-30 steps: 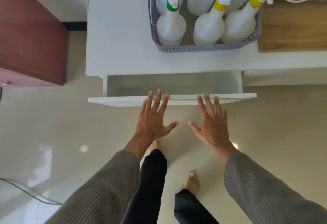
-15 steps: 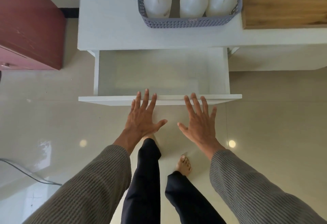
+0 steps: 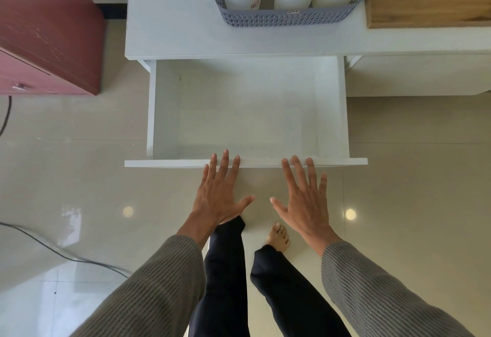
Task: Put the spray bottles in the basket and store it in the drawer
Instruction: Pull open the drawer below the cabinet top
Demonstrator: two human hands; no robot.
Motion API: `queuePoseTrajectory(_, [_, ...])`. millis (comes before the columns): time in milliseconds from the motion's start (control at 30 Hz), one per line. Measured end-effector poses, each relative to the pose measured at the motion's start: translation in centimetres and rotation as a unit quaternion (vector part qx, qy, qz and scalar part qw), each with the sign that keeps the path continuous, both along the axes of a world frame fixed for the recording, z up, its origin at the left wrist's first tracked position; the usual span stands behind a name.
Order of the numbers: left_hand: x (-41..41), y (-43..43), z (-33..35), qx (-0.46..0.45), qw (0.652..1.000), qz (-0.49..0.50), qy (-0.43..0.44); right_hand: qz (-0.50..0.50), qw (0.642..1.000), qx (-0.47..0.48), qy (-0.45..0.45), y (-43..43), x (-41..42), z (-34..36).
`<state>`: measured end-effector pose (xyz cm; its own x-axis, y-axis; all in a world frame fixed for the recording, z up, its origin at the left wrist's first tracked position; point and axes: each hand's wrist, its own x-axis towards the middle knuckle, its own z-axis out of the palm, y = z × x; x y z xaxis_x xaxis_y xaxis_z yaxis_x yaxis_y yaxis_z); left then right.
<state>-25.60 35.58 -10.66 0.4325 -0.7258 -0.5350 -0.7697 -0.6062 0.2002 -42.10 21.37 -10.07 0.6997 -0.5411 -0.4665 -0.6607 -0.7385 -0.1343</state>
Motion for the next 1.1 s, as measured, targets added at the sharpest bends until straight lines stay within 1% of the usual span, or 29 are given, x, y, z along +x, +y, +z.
queuePoseTrajectory(167, [-2.3,2.0,0.2,0.001,1.000,0.009,0.017,0.017,0.999,0.006,0.031,1.6,-2.1,-0.2])
queuePoseTrajectory(433, [-5.3,4.8,0.8,0.026,0.998,0.019,0.053,0.007,0.997,0.054,0.051,3.9,-4.9,0.5])
queuePoseTrajectory(733, [-4.5,4.1,1.9,0.056,0.995,0.028,0.081,-0.011,0.993,0.086,0.075,3.3,-3.8,1.4])
queuePoseTrajectory(933, [-2.9,3.0,3.1,0.062,0.981,0.088,0.161,-0.043,0.982,0.144,0.112,2.2,-2.0,2.8])
queuePoseTrajectory(1100, [-1.6,2.0,3.8,0.100,0.968,0.079,0.214,-0.065,0.966,0.189,0.166,1.3,-0.1,3.7])
